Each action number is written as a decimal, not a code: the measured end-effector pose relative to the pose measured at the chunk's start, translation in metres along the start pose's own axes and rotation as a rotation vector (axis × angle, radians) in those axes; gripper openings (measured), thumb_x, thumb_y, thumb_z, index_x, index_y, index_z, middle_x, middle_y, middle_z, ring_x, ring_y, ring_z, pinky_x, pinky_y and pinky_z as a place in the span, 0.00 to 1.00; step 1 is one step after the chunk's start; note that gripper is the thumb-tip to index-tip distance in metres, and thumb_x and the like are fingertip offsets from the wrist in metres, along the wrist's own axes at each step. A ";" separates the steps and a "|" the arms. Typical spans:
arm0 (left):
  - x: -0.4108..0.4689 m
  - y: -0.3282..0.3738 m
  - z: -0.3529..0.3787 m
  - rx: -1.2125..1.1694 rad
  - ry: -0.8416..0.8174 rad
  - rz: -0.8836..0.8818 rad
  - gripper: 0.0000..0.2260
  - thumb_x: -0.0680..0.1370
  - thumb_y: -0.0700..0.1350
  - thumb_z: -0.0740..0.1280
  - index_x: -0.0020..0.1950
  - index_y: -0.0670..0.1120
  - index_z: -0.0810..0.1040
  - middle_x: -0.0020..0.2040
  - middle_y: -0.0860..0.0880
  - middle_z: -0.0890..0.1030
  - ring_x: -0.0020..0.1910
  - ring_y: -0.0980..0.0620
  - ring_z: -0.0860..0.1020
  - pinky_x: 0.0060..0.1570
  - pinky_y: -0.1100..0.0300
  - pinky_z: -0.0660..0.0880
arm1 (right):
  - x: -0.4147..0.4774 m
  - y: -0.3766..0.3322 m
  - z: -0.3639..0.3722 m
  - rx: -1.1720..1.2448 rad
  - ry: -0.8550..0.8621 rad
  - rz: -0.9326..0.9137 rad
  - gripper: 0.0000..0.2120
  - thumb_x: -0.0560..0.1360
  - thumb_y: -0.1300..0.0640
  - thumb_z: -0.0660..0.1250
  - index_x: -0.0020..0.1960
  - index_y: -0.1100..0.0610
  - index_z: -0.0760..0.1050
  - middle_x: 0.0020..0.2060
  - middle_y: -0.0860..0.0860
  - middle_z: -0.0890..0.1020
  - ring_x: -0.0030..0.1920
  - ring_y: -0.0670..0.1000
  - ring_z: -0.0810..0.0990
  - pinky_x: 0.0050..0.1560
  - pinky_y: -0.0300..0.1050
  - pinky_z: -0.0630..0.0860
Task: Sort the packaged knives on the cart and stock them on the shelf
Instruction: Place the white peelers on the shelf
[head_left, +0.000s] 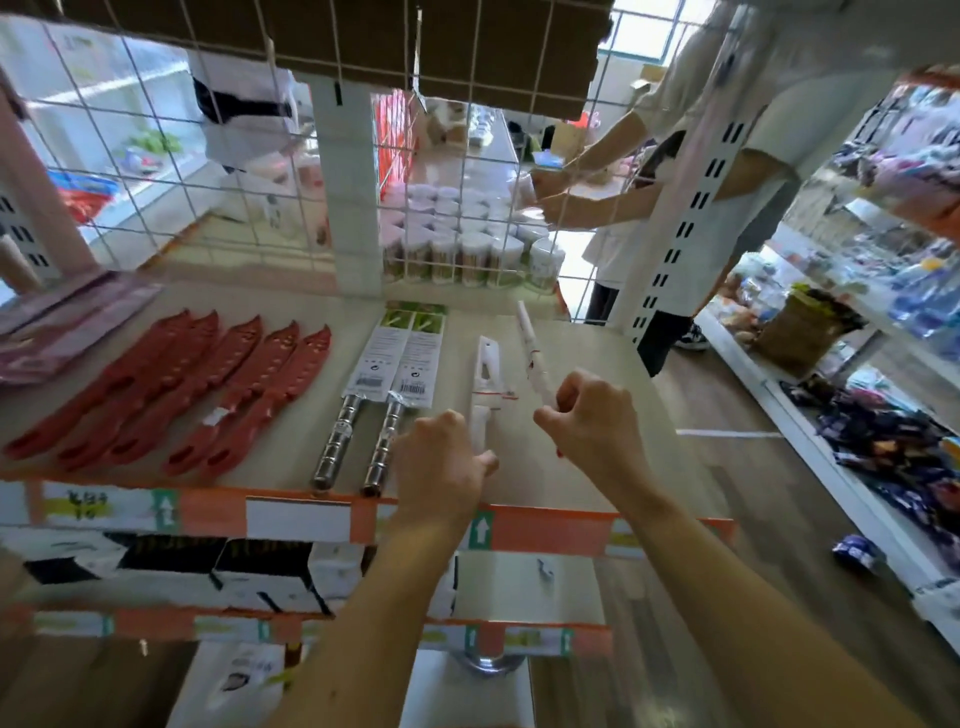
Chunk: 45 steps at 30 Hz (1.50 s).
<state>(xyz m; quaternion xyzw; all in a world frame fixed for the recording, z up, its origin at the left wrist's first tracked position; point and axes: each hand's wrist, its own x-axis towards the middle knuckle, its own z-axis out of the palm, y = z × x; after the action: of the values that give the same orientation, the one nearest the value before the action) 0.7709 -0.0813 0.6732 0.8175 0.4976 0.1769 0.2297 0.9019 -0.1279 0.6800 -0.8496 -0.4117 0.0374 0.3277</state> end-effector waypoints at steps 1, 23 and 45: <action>0.001 0.001 0.002 0.017 -0.005 0.001 0.13 0.71 0.51 0.72 0.45 0.40 0.81 0.43 0.44 0.84 0.40 0.50 0.79 0.42 0.60 0.75 | 0.003 0.000 0.000 -0.014 -0.014 -0.001 0.07 0.67 0.58 0.71 0.39 0.62 0.74 0.34 0.57 0.81 0.34 0.57 0.82 0.38 0.54 0.80; 0.019 -0.004 0.019 -0.017 0.041 -0.003 0.17 0.71 0.53 0.71 0.49 0.40 0.79 0.47 0.44 0.83 0.45 0.49 0.79 0.43 0.62 0.73 | -0.008 -0.001 0.018 0.055 -0.279 -0.003 0.18 0.73 0.52 0.69 0.60 0.56 0.73 0.50 0.60 0.82 0.48 0.57 0.82 0.50 0.50 0.79; 0.013 -0.005 0.016 0.083 -0.038 0.045 0.15 0.74 0.51 0.69 0.51 0.40 0.77 0.49 0.42 0.80 0.49 0.47 0.78 0.46 0.60 0.73 | -0.013 0.003 0.019 0.076 -0.296 -0.009 0.15 0.73 0.56 0.69 0.59 0.55 0.76 0.47 0.55 0.82 0.36 0.46 0.76 0.35 0.31 0.70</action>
<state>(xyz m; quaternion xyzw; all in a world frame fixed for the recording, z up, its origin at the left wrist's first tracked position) 0.7813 -0.0704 0.6576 0.8406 0.4814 0.1456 0.2010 0.8889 -0.1286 0.6610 -0.8199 -0.4576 0.1760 0.2955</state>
